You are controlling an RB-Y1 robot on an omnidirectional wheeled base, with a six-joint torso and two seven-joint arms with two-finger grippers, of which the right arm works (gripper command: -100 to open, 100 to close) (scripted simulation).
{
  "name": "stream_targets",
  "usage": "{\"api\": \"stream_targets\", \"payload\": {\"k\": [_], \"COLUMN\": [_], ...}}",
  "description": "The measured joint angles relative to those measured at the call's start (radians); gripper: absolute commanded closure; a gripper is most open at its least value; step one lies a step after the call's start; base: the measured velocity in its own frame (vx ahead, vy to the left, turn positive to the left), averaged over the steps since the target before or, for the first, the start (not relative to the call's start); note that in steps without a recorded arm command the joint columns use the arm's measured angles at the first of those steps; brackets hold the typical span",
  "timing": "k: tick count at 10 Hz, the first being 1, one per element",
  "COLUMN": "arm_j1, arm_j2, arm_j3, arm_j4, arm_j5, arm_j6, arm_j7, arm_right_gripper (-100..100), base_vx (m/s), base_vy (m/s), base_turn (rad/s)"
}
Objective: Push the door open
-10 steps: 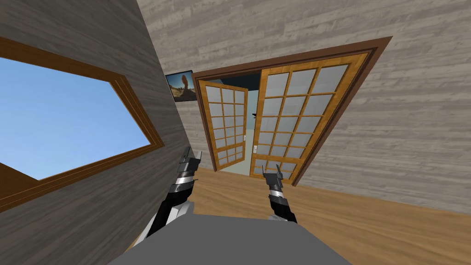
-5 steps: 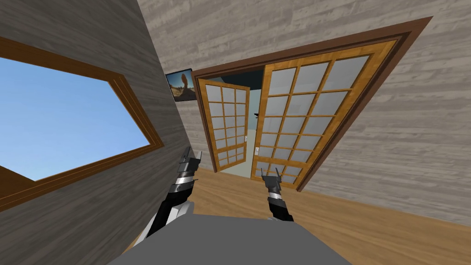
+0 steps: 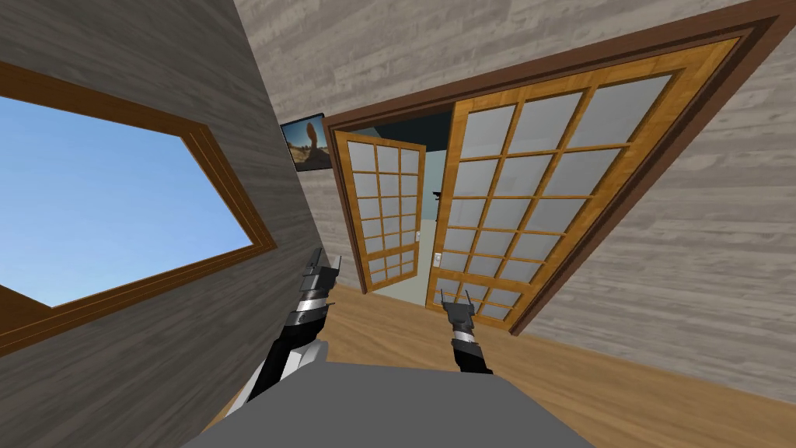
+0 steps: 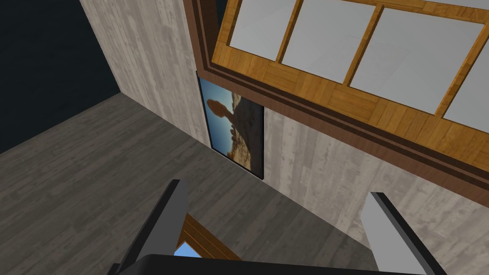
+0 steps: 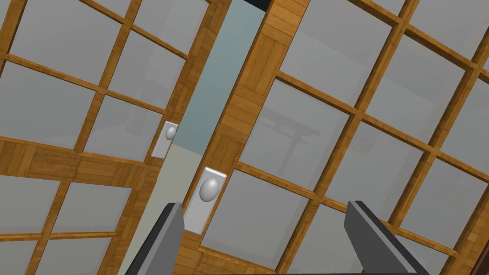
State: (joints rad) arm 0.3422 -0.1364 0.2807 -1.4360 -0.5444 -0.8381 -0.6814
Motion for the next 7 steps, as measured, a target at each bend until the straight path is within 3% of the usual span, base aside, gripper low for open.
{"api": "stream_targets", "payload": {"k": [7], "arm_j1": [-0.025], "arm_j2": [-0.014], "arm_j3": [0.048], "arm_j4": [0.119], "arm_j5": [-0.107], "arm_j6": [-0.038], "arm_j7": [-0.128], "arm_right_gripper": [-100], "base_vx": [0.093], "base_vy": [-0.033], "base_turn": [0.056]}}
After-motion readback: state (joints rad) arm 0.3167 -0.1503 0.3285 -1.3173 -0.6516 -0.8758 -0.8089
